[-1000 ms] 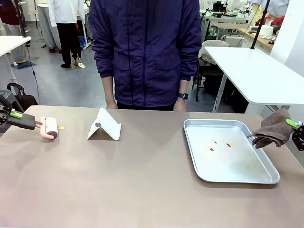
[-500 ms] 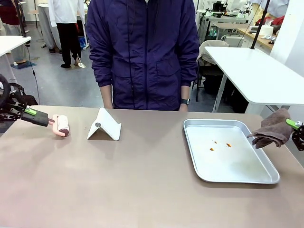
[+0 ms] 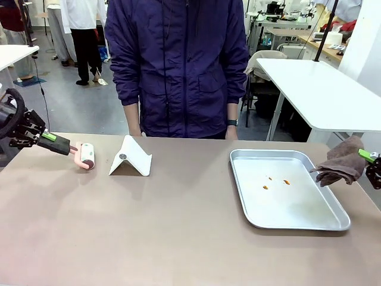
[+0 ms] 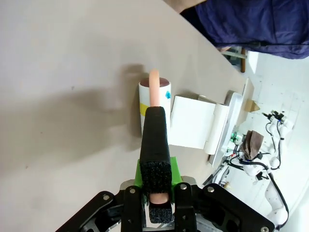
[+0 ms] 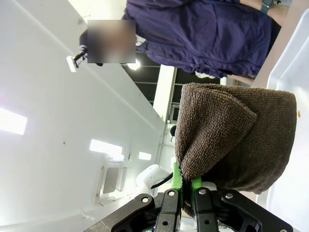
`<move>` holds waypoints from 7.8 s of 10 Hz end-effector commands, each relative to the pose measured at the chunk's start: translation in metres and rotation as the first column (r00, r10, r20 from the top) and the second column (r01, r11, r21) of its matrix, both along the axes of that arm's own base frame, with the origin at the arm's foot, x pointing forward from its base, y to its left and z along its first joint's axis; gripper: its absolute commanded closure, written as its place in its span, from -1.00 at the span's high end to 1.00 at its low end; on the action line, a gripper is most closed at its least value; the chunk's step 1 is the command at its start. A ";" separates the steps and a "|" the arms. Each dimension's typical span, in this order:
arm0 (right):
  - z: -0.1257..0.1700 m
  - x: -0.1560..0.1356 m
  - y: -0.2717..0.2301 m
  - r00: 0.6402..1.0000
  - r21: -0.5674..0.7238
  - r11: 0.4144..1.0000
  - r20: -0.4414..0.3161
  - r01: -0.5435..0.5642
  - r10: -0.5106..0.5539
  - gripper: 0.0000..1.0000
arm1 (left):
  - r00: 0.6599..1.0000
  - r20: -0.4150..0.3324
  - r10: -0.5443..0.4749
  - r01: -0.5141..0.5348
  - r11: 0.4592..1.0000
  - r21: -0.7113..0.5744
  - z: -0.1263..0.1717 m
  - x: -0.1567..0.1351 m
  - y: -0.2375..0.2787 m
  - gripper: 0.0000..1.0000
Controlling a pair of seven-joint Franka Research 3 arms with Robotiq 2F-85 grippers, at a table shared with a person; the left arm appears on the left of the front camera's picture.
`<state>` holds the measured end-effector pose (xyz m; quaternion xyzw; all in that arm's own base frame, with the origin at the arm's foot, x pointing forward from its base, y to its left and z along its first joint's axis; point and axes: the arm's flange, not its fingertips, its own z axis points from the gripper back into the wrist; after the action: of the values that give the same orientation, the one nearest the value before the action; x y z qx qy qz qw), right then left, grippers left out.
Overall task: Clean the surface of the table.
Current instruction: If a person points to the right, clean the right side of the table with your right hand, and if they point to the left, clean the left side with your left hand, then clean the area not pointed to by the person.
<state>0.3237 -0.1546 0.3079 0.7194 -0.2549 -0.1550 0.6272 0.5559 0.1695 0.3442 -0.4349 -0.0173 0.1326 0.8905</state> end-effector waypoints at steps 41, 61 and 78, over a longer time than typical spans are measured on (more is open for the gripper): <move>0.076 0.110 0.100 0.955 -0.858 0.421 -0.249 -0.295 0.162 -0.94 | 0.940 0.322 -0.113 0.259 0.851 -0.457 0.090 -0.211 0.133 -0.55; -0.043 0.173 0.224 0.858 -0.848 0.242 -0.376 -0.471 0.351 -0.94 | 0.940 0.322 -0.113 0.259 0.851 -0.457 0.090 -0.211 0.133 -0.55; -0.026 0.154 0.097 0.968 -0.856 0.453 -0.221 -0.249 0.116 -0.94 | 0.940 0.322 -0.113 0.259 0.851 -0.457 0.090 -0.211 0.133 -0.55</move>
<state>0.4855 -0.0610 0.2848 0.2899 -0.1557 0.0114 0.9442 0.3482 0.2992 0.4275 -0.6599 -0.0726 -0.0214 0.7475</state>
